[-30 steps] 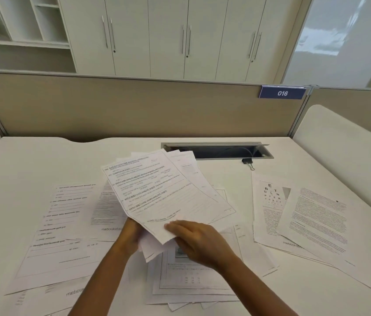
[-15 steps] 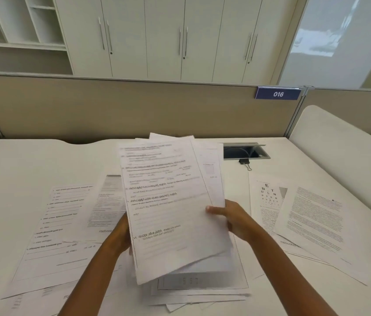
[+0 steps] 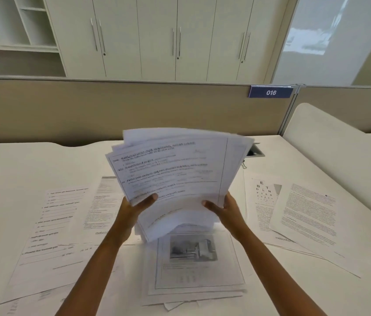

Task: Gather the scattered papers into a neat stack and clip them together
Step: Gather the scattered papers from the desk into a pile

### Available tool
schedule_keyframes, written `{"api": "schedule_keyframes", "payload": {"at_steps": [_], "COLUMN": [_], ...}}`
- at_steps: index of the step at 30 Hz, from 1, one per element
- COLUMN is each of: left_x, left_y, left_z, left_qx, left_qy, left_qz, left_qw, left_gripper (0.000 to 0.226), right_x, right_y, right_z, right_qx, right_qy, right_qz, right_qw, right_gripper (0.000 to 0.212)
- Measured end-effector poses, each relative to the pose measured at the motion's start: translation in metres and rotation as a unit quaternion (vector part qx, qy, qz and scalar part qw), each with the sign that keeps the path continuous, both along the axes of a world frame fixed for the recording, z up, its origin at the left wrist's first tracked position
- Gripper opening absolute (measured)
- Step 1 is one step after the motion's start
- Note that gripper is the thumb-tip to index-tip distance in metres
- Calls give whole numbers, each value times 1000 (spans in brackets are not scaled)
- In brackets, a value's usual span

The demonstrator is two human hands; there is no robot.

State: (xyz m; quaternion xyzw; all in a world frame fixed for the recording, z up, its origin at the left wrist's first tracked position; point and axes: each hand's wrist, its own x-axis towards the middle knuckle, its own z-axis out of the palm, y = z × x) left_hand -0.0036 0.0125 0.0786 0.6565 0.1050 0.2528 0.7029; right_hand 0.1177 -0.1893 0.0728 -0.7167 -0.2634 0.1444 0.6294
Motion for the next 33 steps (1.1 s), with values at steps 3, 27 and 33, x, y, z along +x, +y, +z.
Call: {"api": "schedule_keyframes", "payload": {"at_steps": [3,27,33], "left_x": [0,12,9], "left_y": [-4,-3,-6], "left_z": [-10,-43,-49], "left_qx": [56,-76,-116], "left_qy": [22,130,130], "left_qz": [18,79,84], "left_qw": [998,985,981], "left_gripper": [80,31,28], "right_x": [2,53,55], "right_y": [-6,-92,-90], "right_z": [-10,-67,-65], "right_qx": [-86,-580,-562], "right_qy": [-16,-19,-17], "right_qz": [22,-191,-247], "right_qw": [996,792,789], "right_gripper": [53,93,85]}}
